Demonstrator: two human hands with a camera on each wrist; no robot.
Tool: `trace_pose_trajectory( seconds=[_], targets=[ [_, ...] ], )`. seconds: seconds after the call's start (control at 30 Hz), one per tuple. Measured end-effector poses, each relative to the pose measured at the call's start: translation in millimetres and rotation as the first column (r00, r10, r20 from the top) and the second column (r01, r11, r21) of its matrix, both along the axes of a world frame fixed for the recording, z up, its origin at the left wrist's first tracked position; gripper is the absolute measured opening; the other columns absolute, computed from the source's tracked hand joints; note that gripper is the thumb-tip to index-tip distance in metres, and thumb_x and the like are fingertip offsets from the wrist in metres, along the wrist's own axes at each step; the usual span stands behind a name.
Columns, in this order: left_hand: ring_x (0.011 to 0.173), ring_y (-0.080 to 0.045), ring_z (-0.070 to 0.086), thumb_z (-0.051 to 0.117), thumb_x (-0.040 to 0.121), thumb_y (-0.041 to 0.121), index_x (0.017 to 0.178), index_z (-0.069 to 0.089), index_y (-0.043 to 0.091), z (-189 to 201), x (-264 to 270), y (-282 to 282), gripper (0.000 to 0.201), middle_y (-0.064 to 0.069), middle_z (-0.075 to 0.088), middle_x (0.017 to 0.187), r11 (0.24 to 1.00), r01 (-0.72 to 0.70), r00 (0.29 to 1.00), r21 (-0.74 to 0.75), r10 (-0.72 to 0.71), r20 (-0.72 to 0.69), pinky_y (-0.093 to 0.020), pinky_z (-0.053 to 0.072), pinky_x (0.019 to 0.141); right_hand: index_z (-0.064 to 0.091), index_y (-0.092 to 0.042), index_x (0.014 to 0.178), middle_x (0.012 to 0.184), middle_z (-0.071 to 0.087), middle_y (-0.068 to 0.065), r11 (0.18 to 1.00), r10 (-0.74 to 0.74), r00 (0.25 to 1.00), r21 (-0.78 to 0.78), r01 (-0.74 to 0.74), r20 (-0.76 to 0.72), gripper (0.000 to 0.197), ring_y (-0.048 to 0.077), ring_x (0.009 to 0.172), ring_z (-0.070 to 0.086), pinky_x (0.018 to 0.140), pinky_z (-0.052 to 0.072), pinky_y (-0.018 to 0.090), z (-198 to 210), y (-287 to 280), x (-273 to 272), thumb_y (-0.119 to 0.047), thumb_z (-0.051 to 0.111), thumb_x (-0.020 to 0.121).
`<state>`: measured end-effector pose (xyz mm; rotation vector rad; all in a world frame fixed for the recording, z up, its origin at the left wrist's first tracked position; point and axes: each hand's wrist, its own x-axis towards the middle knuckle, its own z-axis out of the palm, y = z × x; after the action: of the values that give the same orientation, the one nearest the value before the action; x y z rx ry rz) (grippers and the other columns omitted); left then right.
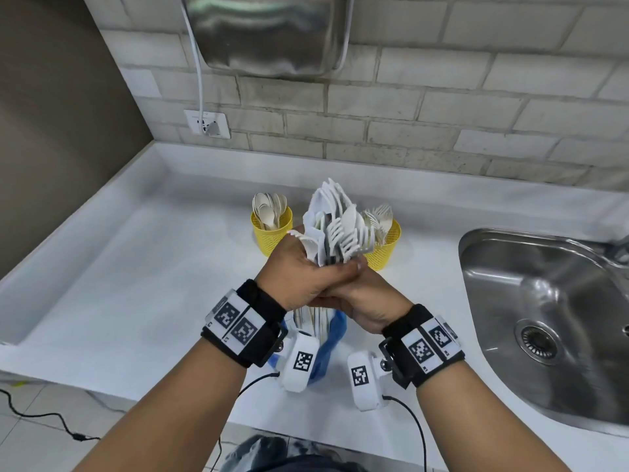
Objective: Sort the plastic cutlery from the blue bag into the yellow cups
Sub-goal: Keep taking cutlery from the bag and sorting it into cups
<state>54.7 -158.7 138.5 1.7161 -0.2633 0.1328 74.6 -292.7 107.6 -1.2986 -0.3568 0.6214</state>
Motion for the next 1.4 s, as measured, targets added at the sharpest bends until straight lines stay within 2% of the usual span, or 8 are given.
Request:
trace_pose_trajectory(
  seconds=[0.17,0.3,0.47,0.63,0.8,0.97,1.13,1.4],
  targets=[
    [0.095,0.001,0.071,0.084,0.076,-0.005,0.102,0.072,0.015,-2.0,-3.0,-6.9,0.035,0.019,0.076,0.094,0.999,0.013,0.998,-0.042,-0.011,0.059,-0.014,0.051,0.086,0.044,-0.006,0.151,0.150,0.054,0.016,0.978,-0.141,0.967,0.119,0.169,-0.212,0.045,0.028,0.133,0.057,0.087,0.061,0.030,-5.0,9.6,-1.8,0.003,0.039,0.107],
    [0.097,-0.003,0.071,0.084,0.076,-0.003,0.099,0.071,0.027,-5.4,-1.3,-0.7,0.040,0.016,0.076,0.097,0.999,-0.013,0.995,-0.050,0.017,0.095,-0.020,0.053,0.089,0.049,-0.006,0.144,0.136,0.060,0.010,0.982,-0.169,0.966,0.056,0.183,-0.197,0.039,0.013,0.110,0.065,0.079,0.060,0.024,-5.6,15.1,-2.0,0.002,0.041,0.107],
    [0.102,-0.010,0.072,0.085,0.077,-0.001,0.102,0.073,0.023,-8.2,6.5,13.8,0.037,0.010,0.077,0.104,0.996,-0.012,0.997,-0.091,0.019,0.069,-0.029,0.055,0.094,0.056,-0.002,0.122,0.116,0.061,0.015,0.989,-0.133,0.976,0.047,0.143,-0.173,0.039,0.016,0.100,0.069,0.075,0.061,0.024,0.6,18.9,3.0,0.024,0.043,0.096],
    [0.094,-0.004,0.073,0.081,0.081,0.002,0.098,0.075,0.021,-6.3,13.7,36.1,0.026,0.014,0.079,0.095,0.993,-0.037,0.999,-0.113,0.039,0.014,-0.019,0.055,0.083,0.059,-0.012,0.132,0.132,0.067,0.012,0.986,-0.090,0.986,-0.131,0.108,0.137,0.067,0.027,0.124,0.065,0.099,0.056,0.048,-6.9,34.9,12.3,0.025,0.049,0.077],
    [0.098,-0.007,0.074,0.079,0.083,0.005,0.104,0.076,0.013,-11.3,16.0,65.5,0.022,0.008,0.079,0.098,0.989,-0.039,0.998,-0.145,0.032,-0.048,-0.014,0.053,0.082,0.058,-0.021,0.126,0.124,0.067,0.000,0.871,-0.220,0.912,-0.352,0.344,0.346,0.057,0.019,0.110,0.070,0.092,0.059,0.037,-4.4,24.8,22.3,0.018,0.049,0.085],
    [0.097,-0.002,0.073,0.079,0.084,0.004,0.102,0.073,0.025,-12.9,18.6,85.9,0.029,0.016,0.078,0.098,0.990,0.002,0.999,-0.140,-0.007,-0.039,-0.011,0.052,0.081,0.067,-0.021,0.115,0.121,0.066,-0.002,0.894,-0.335,0.803,-0.104,0.437,0.493,0.047,0.017,0.107,0.070,0.093,0.057,0.032,23.8,29.7,13.6,0.016,0.057,0.089],
    [0.103,0.001,0.070,0.075,0.084,0.000,0.110,0.066,0.031,-11.6,22.4,97.3,0.042,0.022,0.075,0.104,0.987,0.055,0.998,-0.151,-0.051,0.032,-0.013,0.052,0.085,0.074,-0.006,0.107,0.113,0.062,0.005,0.897,-0.230,0.699,-0.130,0.421,0.677,0.017,0.019,0.102,0.069,0.089,0.060,0.031,27.7,51.1,15.1,0.002,0.071,0.092],
    [0.111,-0.013,0.070,0.077,0.082,0.012,0.116,0.067,0.029,-17.5,29.6,108.1,0.039,0.008,0.075,0.113,0.973,0.063,0.998,-0.224,-0.061,0.014,-0.022,0.053,0.089,0.072,-0.004,0.103,0.112,0.061,0.005,0.914,-0.214,0.704,-0.116,0.390,0.677,0.010,0.023,0.100,0.067,0.087,0.060,0.039,23.6,64.0,25.5,-0.001,0.071,0.093]
  ],
)
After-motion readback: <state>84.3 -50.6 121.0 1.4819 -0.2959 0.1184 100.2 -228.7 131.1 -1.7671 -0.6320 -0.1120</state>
